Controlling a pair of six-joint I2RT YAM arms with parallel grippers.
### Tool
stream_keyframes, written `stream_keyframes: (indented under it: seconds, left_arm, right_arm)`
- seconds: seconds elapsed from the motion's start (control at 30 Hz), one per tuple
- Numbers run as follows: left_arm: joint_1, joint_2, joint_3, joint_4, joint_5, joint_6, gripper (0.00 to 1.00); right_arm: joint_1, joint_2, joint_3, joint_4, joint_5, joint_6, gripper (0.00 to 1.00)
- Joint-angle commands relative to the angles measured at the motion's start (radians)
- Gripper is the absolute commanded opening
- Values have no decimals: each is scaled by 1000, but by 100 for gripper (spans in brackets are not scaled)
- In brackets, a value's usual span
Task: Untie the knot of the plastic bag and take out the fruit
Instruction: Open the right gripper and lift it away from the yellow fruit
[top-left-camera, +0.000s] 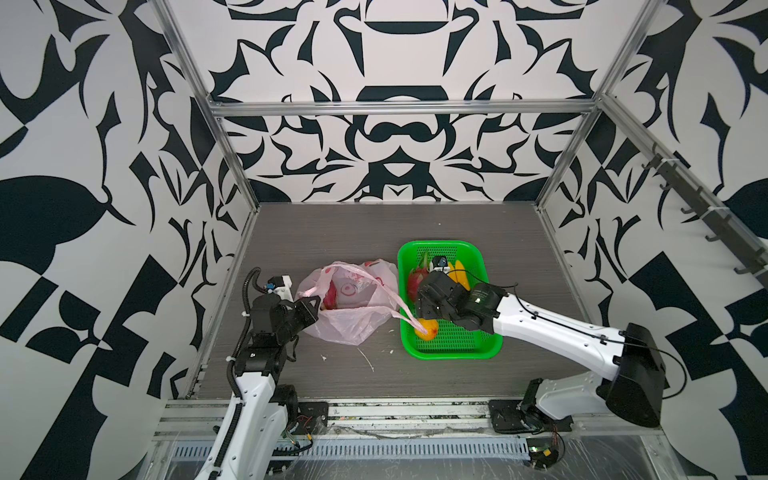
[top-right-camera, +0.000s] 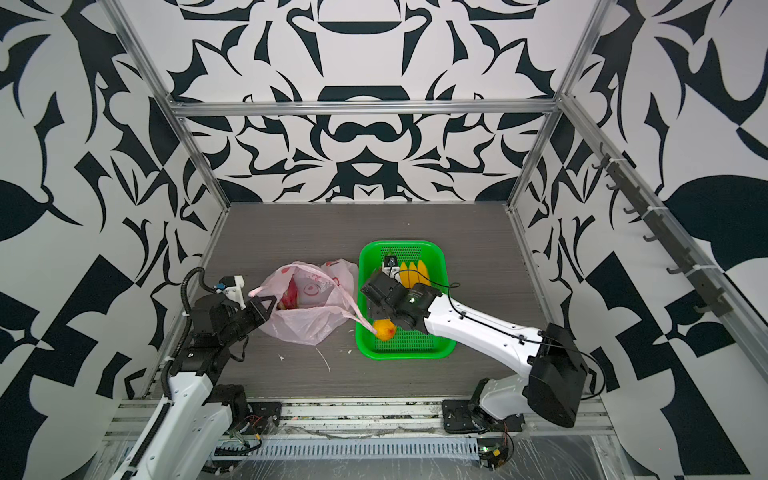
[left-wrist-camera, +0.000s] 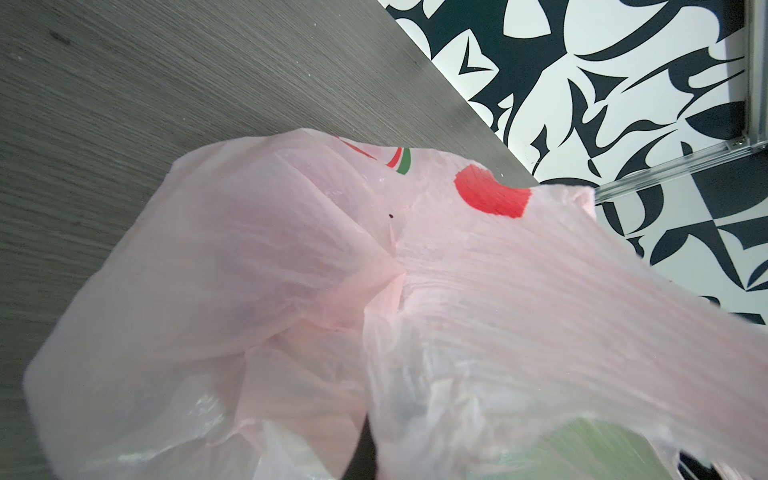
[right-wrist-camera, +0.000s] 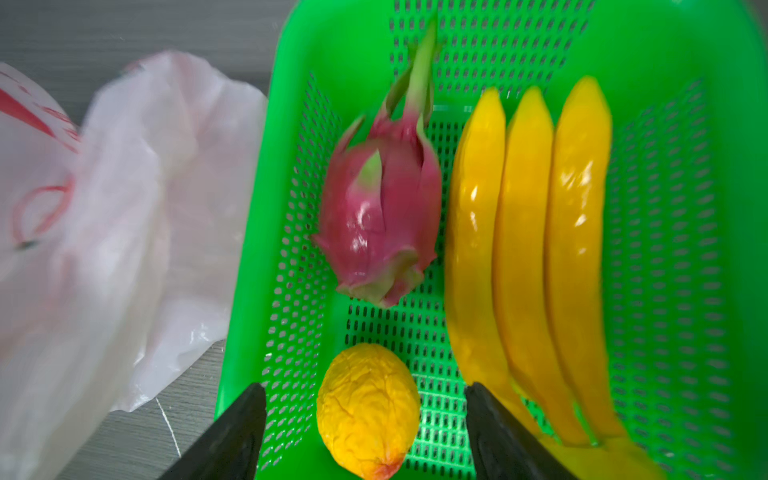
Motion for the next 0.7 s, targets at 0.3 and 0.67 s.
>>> stream_keyframes:
  seconds: [0.3, 0.67]
  left_arm:
    - [2, -12, 34, -41, -8, 30, 0]
    - [2, -21, 42, -66, -20, 43, 0]
  right_arm:
    - [3, 34, 270, -83, 44, -266, 73]
    - [19, 152, 442, -15, -62, -386, 68]
